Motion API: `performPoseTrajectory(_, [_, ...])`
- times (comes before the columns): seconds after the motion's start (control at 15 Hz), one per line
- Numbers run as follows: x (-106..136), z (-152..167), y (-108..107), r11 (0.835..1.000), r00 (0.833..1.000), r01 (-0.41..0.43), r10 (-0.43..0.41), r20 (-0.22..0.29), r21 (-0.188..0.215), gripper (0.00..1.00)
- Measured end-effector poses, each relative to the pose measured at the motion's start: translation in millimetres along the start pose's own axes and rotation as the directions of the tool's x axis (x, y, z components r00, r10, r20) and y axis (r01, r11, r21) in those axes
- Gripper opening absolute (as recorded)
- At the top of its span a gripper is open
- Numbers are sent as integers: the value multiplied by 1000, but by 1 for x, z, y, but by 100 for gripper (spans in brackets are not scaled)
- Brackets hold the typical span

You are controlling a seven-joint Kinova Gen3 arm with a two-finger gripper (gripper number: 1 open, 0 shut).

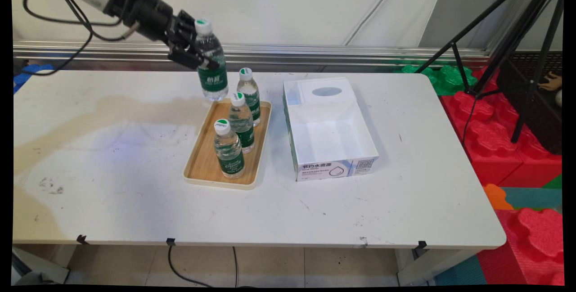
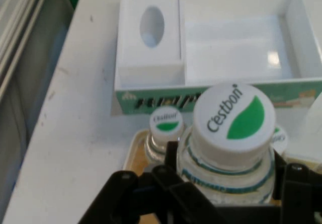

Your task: Place the picked object on the tray

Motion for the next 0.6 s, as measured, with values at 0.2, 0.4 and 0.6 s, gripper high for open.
performPoseTrajectory(0.2, [-21,22,-4,1000,1000,16,-15,17,-1,0])
performPoseTrajectory(0.4, [-39,46,-7,1000,999,22,-22,27,-4,0])
performPoseTrajectory(0.6, [-55,68,-10,1000,999,26,-26,34,-5,0])
